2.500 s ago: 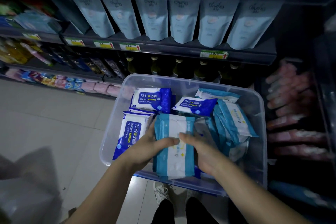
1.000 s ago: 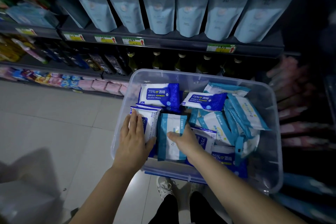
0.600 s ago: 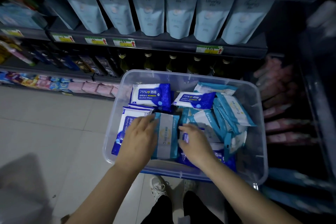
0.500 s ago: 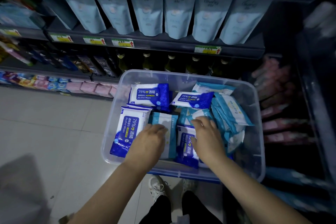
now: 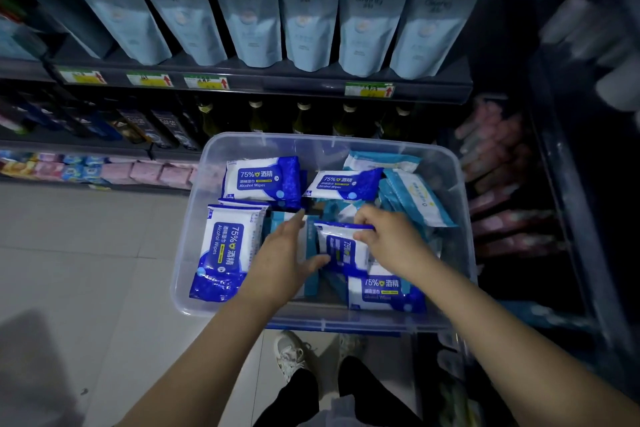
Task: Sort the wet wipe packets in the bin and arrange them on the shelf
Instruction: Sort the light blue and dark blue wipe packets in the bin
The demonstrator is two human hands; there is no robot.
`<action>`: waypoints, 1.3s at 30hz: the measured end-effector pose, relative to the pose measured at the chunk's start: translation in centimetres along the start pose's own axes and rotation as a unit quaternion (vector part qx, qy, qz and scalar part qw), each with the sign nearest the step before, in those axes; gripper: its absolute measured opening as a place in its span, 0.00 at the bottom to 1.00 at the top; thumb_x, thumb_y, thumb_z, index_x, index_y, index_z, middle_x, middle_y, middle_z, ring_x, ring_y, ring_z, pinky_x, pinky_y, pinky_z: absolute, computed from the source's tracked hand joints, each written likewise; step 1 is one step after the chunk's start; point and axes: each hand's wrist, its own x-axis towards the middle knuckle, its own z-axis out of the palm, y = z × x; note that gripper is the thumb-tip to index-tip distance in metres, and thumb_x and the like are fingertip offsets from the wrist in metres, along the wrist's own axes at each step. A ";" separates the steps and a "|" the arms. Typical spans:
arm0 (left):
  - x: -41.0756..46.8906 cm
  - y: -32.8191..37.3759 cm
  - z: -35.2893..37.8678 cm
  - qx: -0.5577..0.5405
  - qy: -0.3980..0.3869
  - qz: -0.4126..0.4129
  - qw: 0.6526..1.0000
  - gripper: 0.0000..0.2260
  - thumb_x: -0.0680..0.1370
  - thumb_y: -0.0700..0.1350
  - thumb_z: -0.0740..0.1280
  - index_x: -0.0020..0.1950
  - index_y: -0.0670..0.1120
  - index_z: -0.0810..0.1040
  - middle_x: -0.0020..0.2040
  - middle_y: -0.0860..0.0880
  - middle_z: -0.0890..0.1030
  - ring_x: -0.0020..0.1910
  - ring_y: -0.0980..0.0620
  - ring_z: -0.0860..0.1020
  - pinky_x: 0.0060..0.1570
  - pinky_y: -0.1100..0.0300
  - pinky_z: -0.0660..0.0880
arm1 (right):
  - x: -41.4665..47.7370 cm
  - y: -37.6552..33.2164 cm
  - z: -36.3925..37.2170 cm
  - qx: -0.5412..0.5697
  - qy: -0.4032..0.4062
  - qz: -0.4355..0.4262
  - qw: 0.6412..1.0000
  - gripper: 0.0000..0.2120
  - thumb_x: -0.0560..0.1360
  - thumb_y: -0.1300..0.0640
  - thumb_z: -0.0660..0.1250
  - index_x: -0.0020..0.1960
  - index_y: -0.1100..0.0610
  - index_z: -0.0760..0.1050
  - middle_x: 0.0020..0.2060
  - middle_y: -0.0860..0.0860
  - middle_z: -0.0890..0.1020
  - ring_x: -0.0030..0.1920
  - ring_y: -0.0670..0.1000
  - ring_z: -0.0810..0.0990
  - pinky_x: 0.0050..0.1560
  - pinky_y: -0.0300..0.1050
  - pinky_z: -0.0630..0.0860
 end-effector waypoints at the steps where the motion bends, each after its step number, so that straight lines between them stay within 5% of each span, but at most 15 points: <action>1: 0.2 0.7 -0.1 -0.066 0.010 -0.009 0.998 0.36 0.73 0.49 0.73 0.76 0.47 0.58 0.65 0.53 0.72 0.64 0.54 0.70 0.63 0.62 0.67 | 0.0 -0.2 -1.1 0.044 0.000 -0.009 0.999 0.02 0.76 0.60 0.66 0.47 0.56 0.73 0.43 0.50 0.77 0.43 0.51 0.75 0.37 0.41 0.67; 5: 1.4 2.5 -0.3 -0.261 0.007 -0.025 0.965 0.10 0.74 0.39 0.70 0.54 0.48 0.76 0.46 0.54 0.81 0.48 0.52 0.79 0.47 0.65 0.77 | 0.1 -0.3 -4.0 0.267 0.031 -0.026 0.963 0.09 0.75 0.62 0.66 0.40 0.50 0.71 0.43 0.52 0.82 0.46 0.50 0.81 0.48 0.47 0.78; 8: 1.6 2.7 -0.5 -0.260 0.050 -0.013 0.964 0.09 0.77 0.40 0.67 0.43 0.54 0.76 0.45 0.50 0.81 0.41 0.51 0.78 0.40 0.63 0.75 | -0.1 0.4 -4.2 0.345 0.086 -0.001 0.935 0.08 0.76 0.61 0.65 0.41 0.50 0.74 0.40 0.49 0.80 0.43 0.47 0.79 0.47 0.41 0.76; 10: 1.5 2.7 -0.9 -0.263 0.097 -0.023 0.960 0.09 0.78 0.41 0.66 0.42 0.54 0.73 0.45 0.50 0.80 0.39 0.53 0.77 0.37 0.65 0.74 | -0.5 1.9 -3.8 0.226 0.103 -0.006 0.969 0.03 0.76 0.60 0.66 0.45 0.53 0.77 0.43 0.48 0.81 0.47 0.48 0.79 0.49 0.37 0.74; 12: 1.2 2.7 -1.4 -0.306 0.139 -0.051 0.941 0.08 0.79 0.42 0.65 0.42 0.53 0.70 0.43 0.52 0.78 0.37 0.56 0.77 0.32 0.67 0.74 | -1.0 3.8 -3.2 0.038 0.049 -0.023 0.998 0.10 0.76 0.64 0.64 0.55 0.57 0.79 0.51 0.51 0.81 0.54 0.49 0.78 0.55 0.38 0.71; 16: 0.7 2.8 -2.2 -0.354 0.162 -0.086 0.917 0.05 0.80 0.44 0.62 0.45 0.50 0.68 0.42 0.53 0.77 0.41 0.57 0.77 0.37 0.62 0.74 | -1.7 6.1 -3.1 -0.149 -0.107 -0.088 0.979 0.27 0.70 0.75 0.60 0.65 0.55 0.74 0.63 0.51 0.74 0.65 0.51 0.67 0.66 0.41 0.62; 20: 0.2 3.0 -2.6 -0.376 0.158 -0.108 0.907 0.05 0.81 0.45 0.61 0.54 0.45 0.68 0.44 0.55 0.78 0.43 0.59 0.78 0.32 0.65 0.76 | -1.4 6.1 -3.3 -0.277 -0.106 -0.149 0.943 0.26 0.70 0.67 0.64 0.66 0.52 0.72 0.59 0.49 0.75 0.63 0.51 0.67 0.65 0.43 0.62; 25: -0.3 3.0 -2.8 -0.382 0.162 -0.116 0.903 0.06 0.80 0.45 0.62 0.55 0.45 0.68 0.44 0.56 0.79 0.44 0.59 0.78 0.33 0.66 0.75 | -2.7 3.3 -0.8 -0.317 -0.109 -0.200 0.921 0.14 0.73 0.57 0.62 0.57 0.56 0.76 0.51 0.52 0.78 0.55 0.55 0.72 0.63 0.46 0.64; 32: -1.4 2.5 -3.1 -0.411 0.160 -0.136 0.887 0.02 0.80 0.44 0.62 0.49 0.50 0.70 0.43 0.56 0.79 0.41 0.61 0.78 0.30 0.69 0.76 | -2.3 3.5 3.4 -0.453 -0.113 -0.164 0.869 0.14 0.75 0.58 0.64 0.60 0.59 0.71 0.56 0.56 0.75 0.57 0.56 0.72 0.65 0.47 0.60; 36: -1.7 2.2 -3.2 -0.439 0.157 -0.144 0.873 0.03 0.80 0.43 0.62 0.54 0.46 0.70 0.45 0.52 0.80 0.41 0.59 0.79 0.25 0.71 0.71 | -2.3 4.1 3.5 -0.442 -0.123 -0.166 0.873 0.14 0.76 0.56 0.64 0.61 0.58 0.73 0.57 0.54 0.72 0.59 0.55 0.69 0.65 0.47 0.58; 39: -1.9 2.1 -3.4 -0.436 0.159 -0.144 0.874 0.01 0.81 0.43 0.61 0.50 0.48 0.72 0.44 0.52 0.80 0.40 0.58 0.79 0.25 0.71 0.71 | -1.9 3.9 2.5 -0.350 -0.137 -0.132 0.917 0.15 0.76 0.51 0.64 0.60 0.55 0.74 0.56 0.52 0.74 0.58 0.54 0.71 0.62 0.45 0.62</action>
